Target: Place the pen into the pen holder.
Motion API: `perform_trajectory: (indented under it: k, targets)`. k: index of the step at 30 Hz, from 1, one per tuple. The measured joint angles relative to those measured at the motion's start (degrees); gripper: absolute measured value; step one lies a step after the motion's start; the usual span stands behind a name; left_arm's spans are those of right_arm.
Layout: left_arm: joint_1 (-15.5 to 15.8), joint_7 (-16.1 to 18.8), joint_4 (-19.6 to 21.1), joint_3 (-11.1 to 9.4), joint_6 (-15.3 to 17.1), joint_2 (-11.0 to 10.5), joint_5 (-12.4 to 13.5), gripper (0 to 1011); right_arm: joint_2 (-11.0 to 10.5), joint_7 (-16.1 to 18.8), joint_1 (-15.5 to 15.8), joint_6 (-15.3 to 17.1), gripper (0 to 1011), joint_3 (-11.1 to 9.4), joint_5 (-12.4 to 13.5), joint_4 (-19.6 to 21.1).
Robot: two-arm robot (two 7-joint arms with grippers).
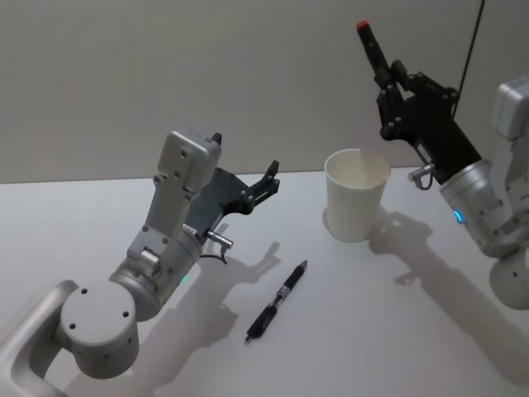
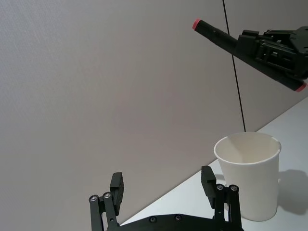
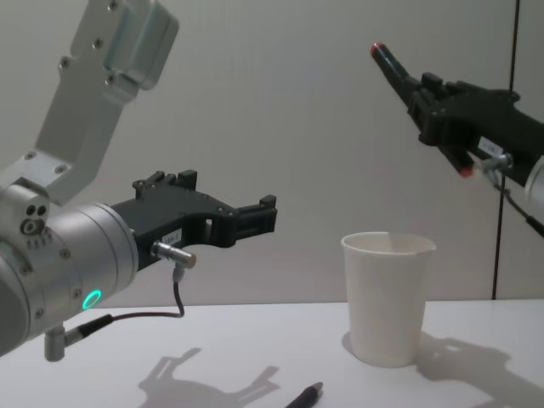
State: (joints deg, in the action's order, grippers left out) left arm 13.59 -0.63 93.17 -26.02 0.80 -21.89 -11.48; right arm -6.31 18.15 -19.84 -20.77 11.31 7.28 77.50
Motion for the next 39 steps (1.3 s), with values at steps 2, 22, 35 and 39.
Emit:
perform_trajectory:
  k: [2,22,35,39]
  targets:
    - [0.0,0.0,0.0,0.0,0.0,0.0,0.0,1001,0.1,0.3,-0.4,-0.6,157,0.1,-0.1,-0.8]
    - [0.0,0.0,0.0,0.0,0.0,0.0,0.0,1001,3.2,4.2,-6.8,-6.7,157,1.8,0.4,-14.0]
    - [0.0,0.0,0.0,0.0,0.0,0.0,0.0,1001,3.8,4.9,-7.7,-7.5,157,2.4,1.0,-18.1]
    - [0.0,0.0,0.0,0.0,0.0,0.0,0.0,1001,3.9,4.9,-7.7,-7.5,157,2.5,0.9,-18.9]
